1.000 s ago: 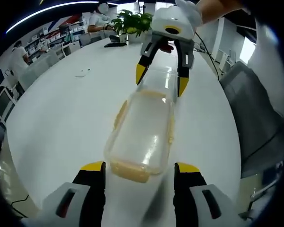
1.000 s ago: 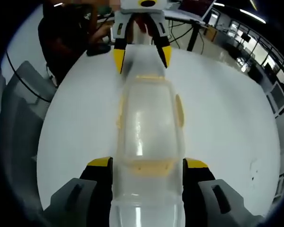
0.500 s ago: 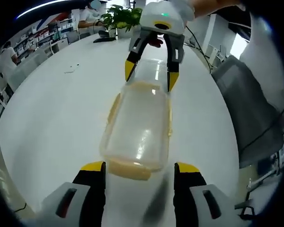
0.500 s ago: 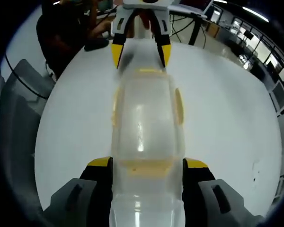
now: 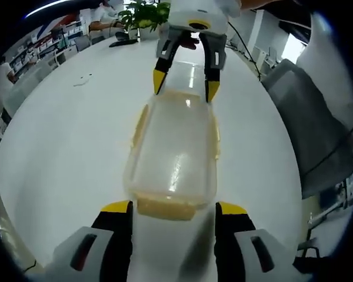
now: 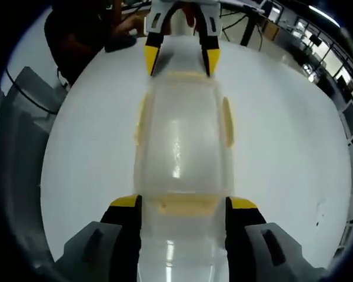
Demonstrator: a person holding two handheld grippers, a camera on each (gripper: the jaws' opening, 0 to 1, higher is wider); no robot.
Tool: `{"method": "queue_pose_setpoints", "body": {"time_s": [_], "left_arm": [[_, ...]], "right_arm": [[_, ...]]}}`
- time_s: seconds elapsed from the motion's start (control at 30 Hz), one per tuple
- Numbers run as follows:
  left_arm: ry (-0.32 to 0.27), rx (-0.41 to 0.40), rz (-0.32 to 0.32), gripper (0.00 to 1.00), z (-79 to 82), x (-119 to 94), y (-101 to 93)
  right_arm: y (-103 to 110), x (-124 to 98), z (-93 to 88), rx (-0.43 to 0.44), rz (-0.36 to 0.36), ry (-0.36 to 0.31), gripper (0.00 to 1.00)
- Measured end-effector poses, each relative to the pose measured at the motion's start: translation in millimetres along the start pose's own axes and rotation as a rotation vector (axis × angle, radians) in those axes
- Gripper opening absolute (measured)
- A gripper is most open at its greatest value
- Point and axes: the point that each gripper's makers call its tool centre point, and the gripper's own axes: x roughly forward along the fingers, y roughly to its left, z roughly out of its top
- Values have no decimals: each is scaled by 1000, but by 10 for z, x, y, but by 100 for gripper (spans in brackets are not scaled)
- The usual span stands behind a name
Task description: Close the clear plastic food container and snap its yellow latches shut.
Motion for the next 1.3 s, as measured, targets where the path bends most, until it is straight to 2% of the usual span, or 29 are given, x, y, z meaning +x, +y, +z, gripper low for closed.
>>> {"method": "queue_pose_setpoints", "body": {"time_s": [0.23,0.67,0.9,0.93,0.97,1.13,1.3], "left_arm": [[0,-1,-12,48,0,34,-18],[-19,22,-7,45,31,31,11],[-7,71,15,41,4,37,63],[-2,100,28,40,-12,39,82],[-6,79,20,40,-10,40,68],[-20,77,24,40,-33,42,88],[-43,63,32,39,-49,46,107]], "right_arm": [[-3,19,-6,36,23,0,52],[0,27,-8,24,35,15,46],[-4,25,-8,18,36,18,44],[-3,25,-7,18,36,18,44],[-4,26,-4,17,36,20,44],[-12,36,-1,14,36,29,44],[-21,40,-43,14,41,42,38]]}}
